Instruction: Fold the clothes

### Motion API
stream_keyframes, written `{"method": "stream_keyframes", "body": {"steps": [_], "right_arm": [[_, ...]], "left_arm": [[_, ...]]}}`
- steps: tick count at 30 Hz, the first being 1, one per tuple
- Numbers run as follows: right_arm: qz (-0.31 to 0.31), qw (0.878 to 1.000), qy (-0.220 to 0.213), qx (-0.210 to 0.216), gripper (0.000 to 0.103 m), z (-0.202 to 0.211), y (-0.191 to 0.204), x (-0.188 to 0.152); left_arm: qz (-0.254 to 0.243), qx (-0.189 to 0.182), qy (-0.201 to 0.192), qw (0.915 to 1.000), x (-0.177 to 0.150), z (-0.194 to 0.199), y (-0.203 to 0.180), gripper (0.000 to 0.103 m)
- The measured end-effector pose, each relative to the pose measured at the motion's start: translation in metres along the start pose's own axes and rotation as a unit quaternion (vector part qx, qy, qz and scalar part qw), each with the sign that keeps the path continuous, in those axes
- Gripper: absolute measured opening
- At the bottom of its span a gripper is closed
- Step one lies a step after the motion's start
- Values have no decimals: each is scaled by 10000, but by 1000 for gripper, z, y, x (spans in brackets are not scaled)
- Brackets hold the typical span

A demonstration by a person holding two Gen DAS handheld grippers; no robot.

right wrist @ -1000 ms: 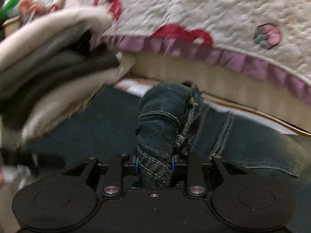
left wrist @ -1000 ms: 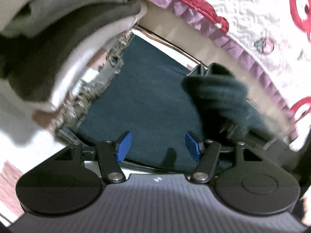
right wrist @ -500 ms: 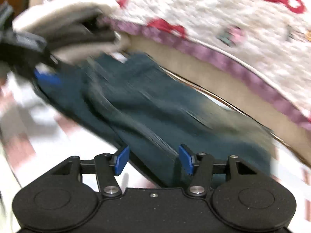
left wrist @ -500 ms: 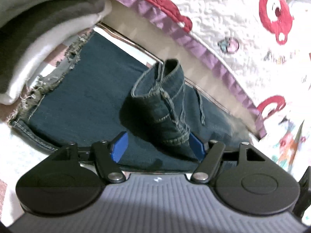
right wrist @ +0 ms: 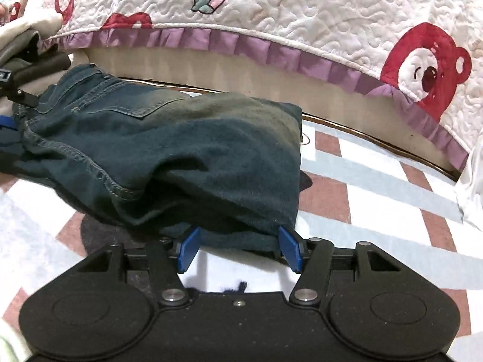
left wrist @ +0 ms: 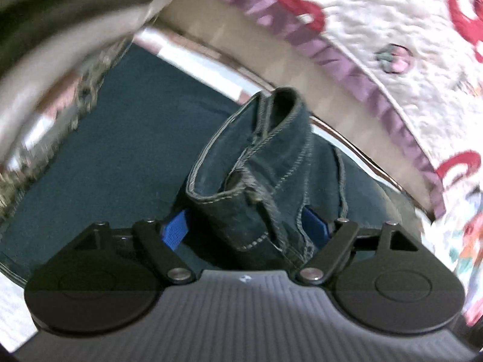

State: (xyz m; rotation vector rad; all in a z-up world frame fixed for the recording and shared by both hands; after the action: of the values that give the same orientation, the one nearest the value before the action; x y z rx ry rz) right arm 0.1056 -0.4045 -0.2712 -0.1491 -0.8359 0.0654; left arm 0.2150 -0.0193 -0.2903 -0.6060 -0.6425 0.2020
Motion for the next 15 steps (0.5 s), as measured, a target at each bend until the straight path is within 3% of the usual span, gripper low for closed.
{"method": "stream_keyframes", "body": {"steps": [3, 8, 12, 15], "right_arm": [[91, 10000, -6, -33, 63, -5, -1, -2], [213, 9991, -128, -353, 63, 0, -4, -1], [-200, 9990, 55, -407, 64, -9, -20, -8], [-943, 9955, 127, -4, 64, -18, -30, -12]], "left_arm": [[376, -53, -1, 9993, 1, -7, 6, 80], [39, 192, -252, 9995, 2, -11, -1, 82], [-45, 113, -54, 9999, -3, -24, -12, 83], [22, 146, -24, 9999, -5, -34, -17, 93]]}}
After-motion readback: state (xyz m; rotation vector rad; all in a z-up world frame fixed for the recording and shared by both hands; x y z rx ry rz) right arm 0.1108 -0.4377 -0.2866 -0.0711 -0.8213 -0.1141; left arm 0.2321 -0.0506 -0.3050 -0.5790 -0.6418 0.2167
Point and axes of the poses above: each gripper's, at about its wrist camera, not at the fingertips, and z roughly against the way its jaws point, y to its left, x to its top, the point moved 9 cm from there along -z, roughly the way its jaws point, and after that the axes turned 3 degrees about -x, right-handed, at the moved point
